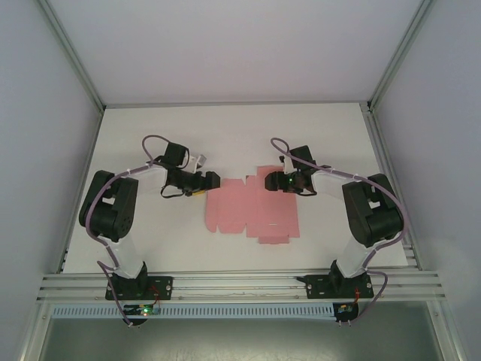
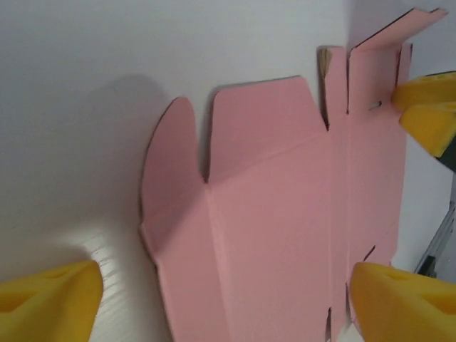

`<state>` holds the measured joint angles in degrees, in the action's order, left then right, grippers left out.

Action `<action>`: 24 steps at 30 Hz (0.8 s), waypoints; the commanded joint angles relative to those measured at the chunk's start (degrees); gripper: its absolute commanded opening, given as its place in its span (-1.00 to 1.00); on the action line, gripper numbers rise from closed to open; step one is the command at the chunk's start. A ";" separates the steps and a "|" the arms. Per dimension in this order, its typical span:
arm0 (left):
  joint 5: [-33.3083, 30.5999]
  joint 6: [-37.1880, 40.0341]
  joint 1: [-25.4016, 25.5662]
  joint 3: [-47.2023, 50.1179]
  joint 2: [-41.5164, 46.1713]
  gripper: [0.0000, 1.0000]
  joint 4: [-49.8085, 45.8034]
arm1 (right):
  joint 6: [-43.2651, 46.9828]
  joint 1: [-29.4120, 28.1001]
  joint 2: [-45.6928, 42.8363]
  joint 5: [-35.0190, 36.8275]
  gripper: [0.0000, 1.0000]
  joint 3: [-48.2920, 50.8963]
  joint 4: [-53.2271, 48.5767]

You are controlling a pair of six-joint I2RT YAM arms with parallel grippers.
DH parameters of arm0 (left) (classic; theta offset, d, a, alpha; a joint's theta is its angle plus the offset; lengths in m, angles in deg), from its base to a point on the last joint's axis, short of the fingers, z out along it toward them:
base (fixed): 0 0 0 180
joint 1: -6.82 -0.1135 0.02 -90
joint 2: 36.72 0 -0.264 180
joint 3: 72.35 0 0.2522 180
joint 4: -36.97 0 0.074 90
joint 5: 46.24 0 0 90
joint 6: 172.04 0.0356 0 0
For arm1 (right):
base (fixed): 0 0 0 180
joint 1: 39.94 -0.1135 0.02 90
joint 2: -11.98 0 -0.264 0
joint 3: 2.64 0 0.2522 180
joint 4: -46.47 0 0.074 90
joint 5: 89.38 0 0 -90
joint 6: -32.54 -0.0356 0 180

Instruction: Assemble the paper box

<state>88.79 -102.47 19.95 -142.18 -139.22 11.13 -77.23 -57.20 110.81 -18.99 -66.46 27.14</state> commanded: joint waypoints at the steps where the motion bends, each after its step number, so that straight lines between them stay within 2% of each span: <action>1: 4.15 1.06 2.50 -0.71 -0.86 0.66 -2.77 | -2.05 -0.07 2.60 -1.47 0.35 3.16 -0.12; 3: 4.67 -0.44 2.72 0.38 -1.21 0.41 -0.32 | -2.69 -0.14 2.27 -2.04 0.35 4.23 1.86; 8: 3.98 -4.13 2.96 0.81 0.50 -0.56 7.25 | -1.36 0.70 -1.58 -4.48 0.38 6.17 5.46; 11: 4.62 -3.60 2.98 -0.55 3.51 -0.97 9.35 | 0.27 3.15 -6.56 -7.11 0.46 5.77 5.55; 15: 8.80 -1.82 3.03 -2.18 6.79 -1.00 11.60 | 2.69 8.79 -15.07 -15.14 0.60 6.48 7.27; 19: 13.60 -2.87 3.05 -3.03 10.15 -1.00 15.94 | 4.21 16.87 -22.98 -24.26 0.72 9.61 9.88; 24: 17.96 -5.71 3.25 -3.41 14.91 -1.00 21.96 | 6.25 24.95 -27.07 -35.20 0.78 14.63 12.99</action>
<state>101.51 -106.58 22.59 -143.78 -127.05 26.65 -73.27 -34.82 83.99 -43.98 -55.03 38.29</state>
